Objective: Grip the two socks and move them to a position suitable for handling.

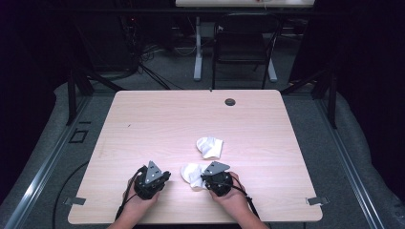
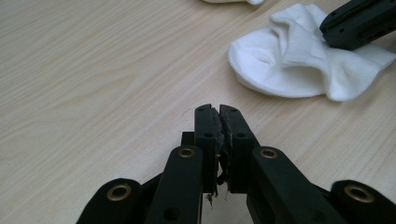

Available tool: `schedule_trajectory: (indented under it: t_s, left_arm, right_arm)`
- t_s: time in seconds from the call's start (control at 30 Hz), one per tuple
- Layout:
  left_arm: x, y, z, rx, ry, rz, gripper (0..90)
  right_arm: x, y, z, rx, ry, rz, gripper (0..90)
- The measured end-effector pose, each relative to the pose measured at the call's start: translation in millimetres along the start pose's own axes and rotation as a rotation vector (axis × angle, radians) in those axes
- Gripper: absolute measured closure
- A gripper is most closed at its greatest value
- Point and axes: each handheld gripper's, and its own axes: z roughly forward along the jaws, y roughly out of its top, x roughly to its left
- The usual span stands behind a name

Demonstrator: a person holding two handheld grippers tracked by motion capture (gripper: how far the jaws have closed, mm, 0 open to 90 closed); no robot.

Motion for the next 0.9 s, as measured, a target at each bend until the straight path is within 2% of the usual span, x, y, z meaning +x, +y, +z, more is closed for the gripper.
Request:
schedule_trajectory:
  t_s: [0.07, 0.23, 0.47, 0.67, 0.9]
  left_arm:
    - [-1.9, 0.4, 1.1, 0.0, -0.01, 0.011, 86.1]
    - [-6.3, 1.5, 2.4, -0.008, -0.019, 0.019, 85.9]
    - [-8.3, 8.3, 1.2, -0.048, -0.026, 0.036, 86.2]
    - [-12.1, 6.3, 9.9, -0.004, -0.03, 0.073, 85.9]
    - [-13.4, 1.3, 15.2, 0.044, -0.038, 0.075, 85.4]
  right_arm:
    - [3.6, 1.1, -0.8, 0.013, 0.011, -0.012, 84.5]
    - [7.5, 1.3, 0.2, 0.001, 0.026, -0.018, 84.5]
    - [16.4, 3.0, 1.7, -0.007, 0.058, -0.033, 84.5]
    - [20.4, 4.4, 2.4, -0.006, 0.072, -0.051, 84.5]
    - [19.3, 4.1, 1.6, -0.001, 0.086, -0.047, 84.3]
